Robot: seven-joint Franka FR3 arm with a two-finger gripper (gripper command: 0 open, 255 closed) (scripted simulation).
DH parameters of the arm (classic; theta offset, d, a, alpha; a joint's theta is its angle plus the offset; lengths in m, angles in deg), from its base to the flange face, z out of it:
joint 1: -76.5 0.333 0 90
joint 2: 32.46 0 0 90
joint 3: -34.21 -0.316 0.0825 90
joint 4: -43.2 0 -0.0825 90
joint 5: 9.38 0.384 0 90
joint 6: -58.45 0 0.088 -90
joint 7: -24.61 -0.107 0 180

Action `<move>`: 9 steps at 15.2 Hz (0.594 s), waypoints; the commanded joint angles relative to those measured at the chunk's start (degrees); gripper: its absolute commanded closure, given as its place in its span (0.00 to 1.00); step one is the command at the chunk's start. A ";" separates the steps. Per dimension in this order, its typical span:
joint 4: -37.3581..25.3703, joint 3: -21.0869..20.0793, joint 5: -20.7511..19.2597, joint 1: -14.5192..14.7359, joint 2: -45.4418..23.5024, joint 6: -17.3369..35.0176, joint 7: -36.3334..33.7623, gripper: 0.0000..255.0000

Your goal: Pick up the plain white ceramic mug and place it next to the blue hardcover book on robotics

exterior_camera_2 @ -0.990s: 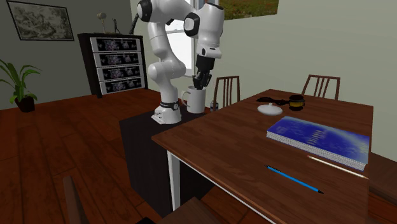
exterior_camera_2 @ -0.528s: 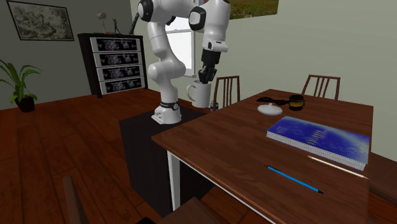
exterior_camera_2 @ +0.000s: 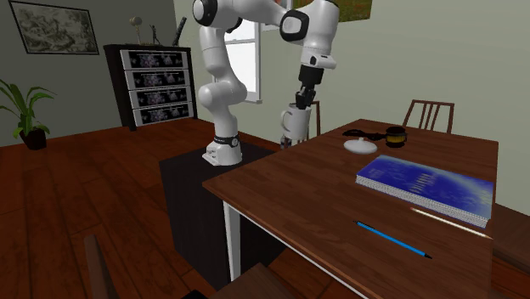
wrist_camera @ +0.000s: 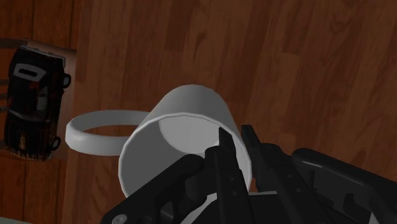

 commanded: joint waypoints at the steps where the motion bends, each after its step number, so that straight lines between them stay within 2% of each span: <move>1: -2.61 -1.66 0.91 1.25 -2.32 -0.42 -2.54 1.00; 9: -15.13 -6.83 2.50 5.47 -13.32 -2.23 -11.40 1.00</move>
